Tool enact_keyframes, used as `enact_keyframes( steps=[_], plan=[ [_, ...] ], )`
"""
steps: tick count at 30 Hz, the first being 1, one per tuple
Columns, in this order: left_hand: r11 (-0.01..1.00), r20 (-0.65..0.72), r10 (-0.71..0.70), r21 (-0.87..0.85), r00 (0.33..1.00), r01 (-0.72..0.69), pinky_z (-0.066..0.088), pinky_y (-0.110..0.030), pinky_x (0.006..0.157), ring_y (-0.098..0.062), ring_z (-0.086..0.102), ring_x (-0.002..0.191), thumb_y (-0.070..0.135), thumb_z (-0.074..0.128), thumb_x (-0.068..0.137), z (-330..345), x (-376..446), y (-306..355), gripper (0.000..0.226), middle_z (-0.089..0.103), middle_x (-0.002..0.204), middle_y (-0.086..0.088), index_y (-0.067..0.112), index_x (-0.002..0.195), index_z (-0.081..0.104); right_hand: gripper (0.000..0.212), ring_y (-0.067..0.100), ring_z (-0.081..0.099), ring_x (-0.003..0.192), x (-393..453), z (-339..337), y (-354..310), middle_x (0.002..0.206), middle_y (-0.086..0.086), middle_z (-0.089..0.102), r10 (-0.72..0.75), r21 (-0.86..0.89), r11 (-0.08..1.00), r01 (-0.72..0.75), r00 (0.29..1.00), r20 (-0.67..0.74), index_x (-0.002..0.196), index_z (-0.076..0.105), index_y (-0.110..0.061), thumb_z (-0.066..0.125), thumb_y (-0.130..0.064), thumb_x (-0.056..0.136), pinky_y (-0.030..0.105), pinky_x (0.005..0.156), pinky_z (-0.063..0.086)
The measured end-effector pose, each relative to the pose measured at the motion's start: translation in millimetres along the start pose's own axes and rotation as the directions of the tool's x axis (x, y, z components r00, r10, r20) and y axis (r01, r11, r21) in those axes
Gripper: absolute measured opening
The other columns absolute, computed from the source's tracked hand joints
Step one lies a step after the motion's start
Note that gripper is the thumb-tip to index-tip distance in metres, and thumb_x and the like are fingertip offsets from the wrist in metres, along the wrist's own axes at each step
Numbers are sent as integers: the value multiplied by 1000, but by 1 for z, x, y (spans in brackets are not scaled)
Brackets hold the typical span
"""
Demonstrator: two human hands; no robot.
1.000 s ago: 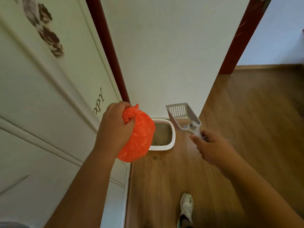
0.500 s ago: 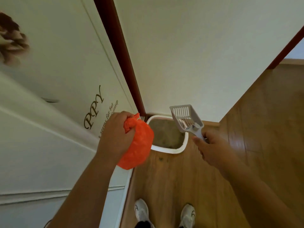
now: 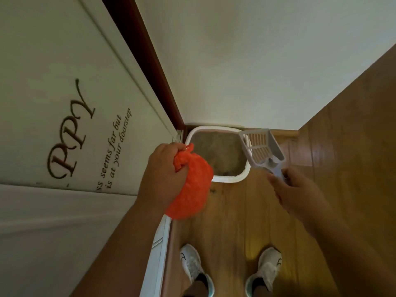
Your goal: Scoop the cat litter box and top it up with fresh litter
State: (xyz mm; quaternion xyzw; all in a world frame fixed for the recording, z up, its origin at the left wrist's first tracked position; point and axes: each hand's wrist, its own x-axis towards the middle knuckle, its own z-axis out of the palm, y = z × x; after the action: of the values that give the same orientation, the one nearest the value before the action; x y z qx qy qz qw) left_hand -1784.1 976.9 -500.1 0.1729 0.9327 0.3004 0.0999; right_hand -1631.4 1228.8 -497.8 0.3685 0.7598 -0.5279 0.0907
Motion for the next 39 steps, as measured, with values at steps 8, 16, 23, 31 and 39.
enact_keyframes(
  steps=[8, 16, 23, 31, 39],
  plan=[
    [995, 20, -84, -57, 996, 85, 40, -16, 87, -9, 55, 102, 26, 67, 92, 123, 10, -68, 27, 56, 108, 13, 40, 111, 54, 24, 18, 58, 62, 99, 49, 101, 77, 12, 65, 35, -67, 997, -30, 997, 65, 93, 63, -17, 57, -39, 99, 32, 57, 46],
    [992, 49, -56, -110, 997, 61, 38, -12, 86, 1, 52, 101, 25, 69, 91, 250, 32, -125, 25, 55, 109, 16, 38, 109, 57, 21, 17, 62, 67, 185, 88, 183, 79, 7, 67, -47, -90, 995, 49, 999, 24, 93, 64, -18, 56, -37, 99, 26, 57, 43],
    [993, 62, 32, -115, 998, -24, 39, -8, 87, 6, 52, 105, 20, 69, 88, 346, 48, -182, 44, 52, 107, 26, 55, 108, 51, 20, 18, 65, 71, 242, 126, 262, 79, 3, 67, -25, -93, 995, 25, 1000, 0, 92, 64, -20, 55, -37, 100, 30, 61, 47],
    [976, 69, 160, -159, 985, -147, 48, -26, 95, 0, 51, 114, 23, 67, 86, 416, 69, -218, 45, 50, 120, 23, 41, 124, 50, 18, 16, 63, 66, 289, 169, 303, 79, 3, 66, -67, -314, 948, 57, 997, -24, 97, 61, -21, 54, -38, 100, 29, 57, 48],
    [940, 39, 136, -321, 990, -117, 51, -25, 81, -1, 52, 104, 33, 79, 81, 406, 75, -212, 60, 42, 117, 23, 43, 122, 35, 28, 18, 65, 71, 295, 186, 285, 81, 4, 66, -107, -141, 982, 125, 986, 130, 103, 64, -23, 50, -47, 101, 30, 58, 49]
  ],
)
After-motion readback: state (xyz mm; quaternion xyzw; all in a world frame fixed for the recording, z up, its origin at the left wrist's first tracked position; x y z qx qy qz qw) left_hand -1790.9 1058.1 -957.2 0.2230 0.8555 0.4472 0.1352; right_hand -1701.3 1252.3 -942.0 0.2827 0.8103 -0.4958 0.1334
